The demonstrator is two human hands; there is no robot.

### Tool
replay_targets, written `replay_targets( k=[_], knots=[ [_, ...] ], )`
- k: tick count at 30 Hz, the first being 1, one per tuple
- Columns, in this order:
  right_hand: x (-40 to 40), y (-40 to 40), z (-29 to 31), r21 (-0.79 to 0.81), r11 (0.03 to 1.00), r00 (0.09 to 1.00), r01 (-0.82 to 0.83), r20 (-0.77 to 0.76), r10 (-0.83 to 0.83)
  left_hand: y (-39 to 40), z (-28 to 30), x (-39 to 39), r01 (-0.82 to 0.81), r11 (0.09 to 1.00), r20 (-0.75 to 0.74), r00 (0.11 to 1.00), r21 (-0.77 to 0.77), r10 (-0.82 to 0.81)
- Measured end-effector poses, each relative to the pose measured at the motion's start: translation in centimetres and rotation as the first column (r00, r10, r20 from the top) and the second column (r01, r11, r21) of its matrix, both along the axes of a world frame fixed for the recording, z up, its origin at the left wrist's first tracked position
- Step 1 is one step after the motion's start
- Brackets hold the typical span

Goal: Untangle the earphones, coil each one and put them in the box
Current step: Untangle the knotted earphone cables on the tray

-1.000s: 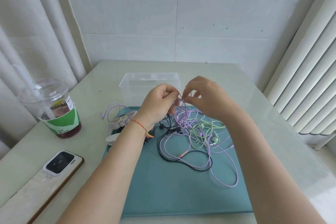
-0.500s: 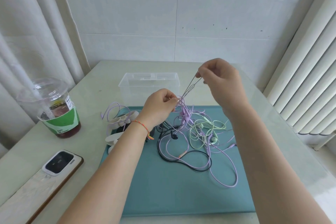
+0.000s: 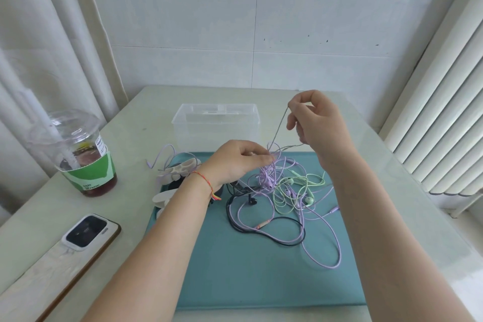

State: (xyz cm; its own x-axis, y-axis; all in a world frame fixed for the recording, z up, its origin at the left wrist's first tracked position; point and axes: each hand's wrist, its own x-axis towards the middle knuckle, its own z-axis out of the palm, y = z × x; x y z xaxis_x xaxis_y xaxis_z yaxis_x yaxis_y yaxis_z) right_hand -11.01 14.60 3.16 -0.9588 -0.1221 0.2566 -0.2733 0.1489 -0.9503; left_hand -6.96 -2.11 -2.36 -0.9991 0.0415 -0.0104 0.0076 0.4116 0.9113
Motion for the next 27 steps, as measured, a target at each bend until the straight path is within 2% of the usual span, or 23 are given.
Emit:
replay_targets(
  k=[2,3,5,7,11,14,17,20,24,27],
  knots=[
    [-0.2,0.2,-0.2,0.140,0.989,0.999,0.040,-0.007,-0.039,-0.1,-0.4,-0.3,-0.080,0.997,-0.042,0.996,-0.020,0.079],
    [-0.4,0.3,-0.4,0.261,0.964,0.999,0.053,-0.020,-0.049,-0.1,-0.4,-0.4,-0.135,0.991,-0.064,0.989,-0.013,0.134],
    [-0.7,0.5,-0.8,0.531,0.845,0.997,0.063,-0.078,-0.025,-0.1,-0.5,-0.6,-0.193,0.981,-0.099,0.977,-0.016,0.190],
    [-0.7,0.2,-1.2,0.662,0.747,0.990,0.059,-0.133,0.040,0.0,-0.5,-0.5,-0.200,0.979,-0.113,0.975,-0.046,0.194],
    [0.3,-0.4,-0.7,0.636,0.770,0.962,-0.053,-0.175,0.210,0.0,-0.7,-0.6,-0.213,0.973,-0.132,0.971,-0.092,0.200],
    [1.0,-0.6,-0.1,0.523,0.834,0.962,-0.173,-0.093,0.257,0.0,-0.8,-0.6,-0.216,0.967,-0.166,0.967,-0.137,0.192],
    [0.9,-0.7,-0.5,0.640,0.760,0.955,-0.110,-0.144,0.259,0.2,-0.7,-0.5,-0.197,0.970,-0.169,0.970,-0.140,0.173],
    [0.6,-0.5,-1.1,0.750,0.654,0.954,-0.098,-0.115,0.275,0.3,-0.7,-0.5,-0.168,0.975,-0.153,0.977,-0.147,0.145],
    [0.2,-0.4,-1.1,0.793,0.603,0.949,-0.088,-0.118,0.293,0.1,-0.6,-0.5,-0.154,0.981,-0.156,0.979,-0.121,0.135],
    [0.3,-0.7,-1.1,0.797,0.601,0.954,-0.056,-0.135,0.268,0.2,-0.6,-0.6,-0.156,0.980,-0.152,0.979,-0.126,0.136]
  ],
)
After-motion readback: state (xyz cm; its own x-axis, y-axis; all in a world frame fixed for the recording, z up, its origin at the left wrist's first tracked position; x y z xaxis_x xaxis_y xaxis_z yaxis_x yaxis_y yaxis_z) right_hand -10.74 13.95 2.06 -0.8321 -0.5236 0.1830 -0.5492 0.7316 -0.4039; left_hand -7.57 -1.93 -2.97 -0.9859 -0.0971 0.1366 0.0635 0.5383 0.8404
